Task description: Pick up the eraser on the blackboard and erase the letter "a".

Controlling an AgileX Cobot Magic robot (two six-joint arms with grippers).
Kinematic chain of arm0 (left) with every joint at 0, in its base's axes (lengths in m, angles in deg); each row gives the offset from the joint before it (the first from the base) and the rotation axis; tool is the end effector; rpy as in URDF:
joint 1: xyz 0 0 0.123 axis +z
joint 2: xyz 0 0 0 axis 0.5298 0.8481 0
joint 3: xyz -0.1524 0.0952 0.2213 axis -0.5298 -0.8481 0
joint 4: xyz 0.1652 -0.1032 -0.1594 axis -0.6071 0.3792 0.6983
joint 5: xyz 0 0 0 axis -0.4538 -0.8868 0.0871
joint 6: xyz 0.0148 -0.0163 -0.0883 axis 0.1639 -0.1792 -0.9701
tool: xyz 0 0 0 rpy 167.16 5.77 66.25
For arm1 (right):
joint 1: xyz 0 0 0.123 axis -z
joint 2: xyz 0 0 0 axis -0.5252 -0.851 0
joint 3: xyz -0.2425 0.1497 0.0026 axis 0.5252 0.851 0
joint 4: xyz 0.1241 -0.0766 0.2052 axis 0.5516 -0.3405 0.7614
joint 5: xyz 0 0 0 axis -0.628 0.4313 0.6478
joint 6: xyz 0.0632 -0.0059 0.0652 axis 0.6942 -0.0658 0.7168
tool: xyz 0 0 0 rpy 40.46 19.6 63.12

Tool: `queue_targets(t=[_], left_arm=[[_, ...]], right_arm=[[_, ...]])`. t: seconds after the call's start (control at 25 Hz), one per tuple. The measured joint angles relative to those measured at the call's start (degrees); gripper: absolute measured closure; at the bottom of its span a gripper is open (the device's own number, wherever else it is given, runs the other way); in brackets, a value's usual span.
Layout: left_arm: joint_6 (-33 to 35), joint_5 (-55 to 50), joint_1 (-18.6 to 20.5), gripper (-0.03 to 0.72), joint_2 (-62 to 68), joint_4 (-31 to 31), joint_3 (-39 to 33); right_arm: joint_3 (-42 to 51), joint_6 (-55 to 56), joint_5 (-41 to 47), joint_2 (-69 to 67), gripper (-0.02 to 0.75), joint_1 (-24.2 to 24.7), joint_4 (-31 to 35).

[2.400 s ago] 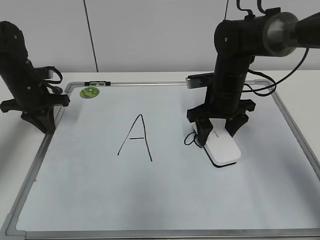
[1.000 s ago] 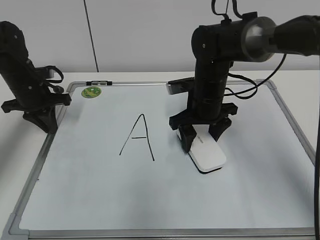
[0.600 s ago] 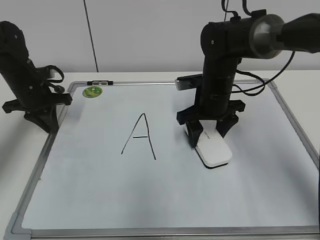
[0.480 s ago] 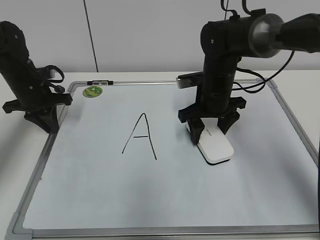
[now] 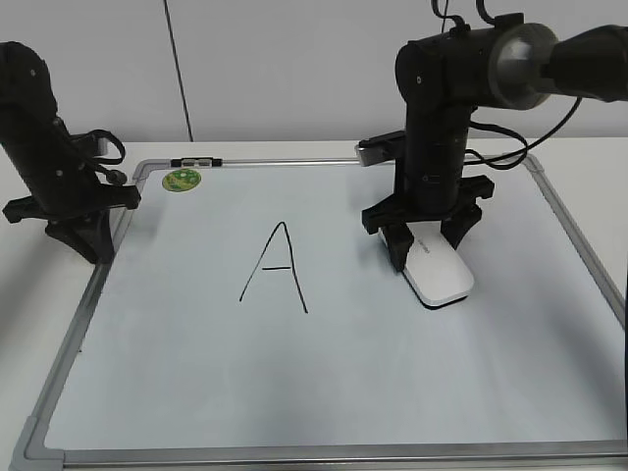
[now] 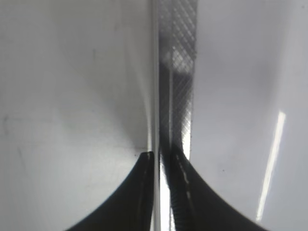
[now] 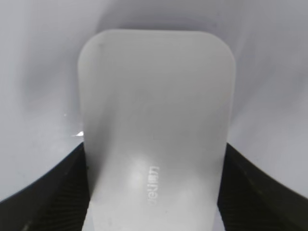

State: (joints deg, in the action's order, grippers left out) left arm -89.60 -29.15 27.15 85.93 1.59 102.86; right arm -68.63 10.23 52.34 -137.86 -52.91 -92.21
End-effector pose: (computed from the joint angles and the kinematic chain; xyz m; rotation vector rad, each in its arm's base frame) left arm 0.4403 -0.0493 0.1320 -0.0601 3.1232 -0.2085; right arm 0.4280 0.1593 0.1579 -0.5287 3.0791 -0.1088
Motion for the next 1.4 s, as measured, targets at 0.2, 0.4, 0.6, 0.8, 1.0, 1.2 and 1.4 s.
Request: queue_targets(t=[0.2, 0.4, 0.6, 0.8, 1.0, 1.2, 1.4], left_arm=[[0.00, -0.13, 0.00, 0.614, 0.00, -0.38, 0.00], [0.00, -0.24, 0.00, 0.614, 0.00, -0.49, 0.09], [0.00, -0.44, 0.00, 0.614, 0.00, -0.57, 0.09], [0.00, -0.88, 0.00, 0.614, 0.00, -0.70, 0.09], [0.00, -1.02, 0.00, 0.614, 0.00, -0.70, 0.09], [0.00, -1.02, 0.00, 0.614, 0.00, -0.70, 0.09], [0.00, -1.02, 0.00, 0.614, 0.00, -0.70, 0.09]], right_arm=[[0.00, 0.23, 0.00, 0.00, 0.212, 0.37, -0.94], [-0.02, 0.37, 0.00, 0.00, 0.212, 1.17, -0.60], [-0.25, -0.59, -0.08, -0.45, 0.212, 1.44, 1.73], [-0.59, 0.34, 0.12, -0.69, 0.212, 1.81, 0.92], [-1.56, 1.78, 0.01, 3.43, 0.212, 2.37, 0.30], [-2.47, 5.07, 0.01, 10.89, 0.212, 2.59, -4.84], [-0.30, 6.39, 0.01, 14.19, 0.212, 5.13, -5.68]])
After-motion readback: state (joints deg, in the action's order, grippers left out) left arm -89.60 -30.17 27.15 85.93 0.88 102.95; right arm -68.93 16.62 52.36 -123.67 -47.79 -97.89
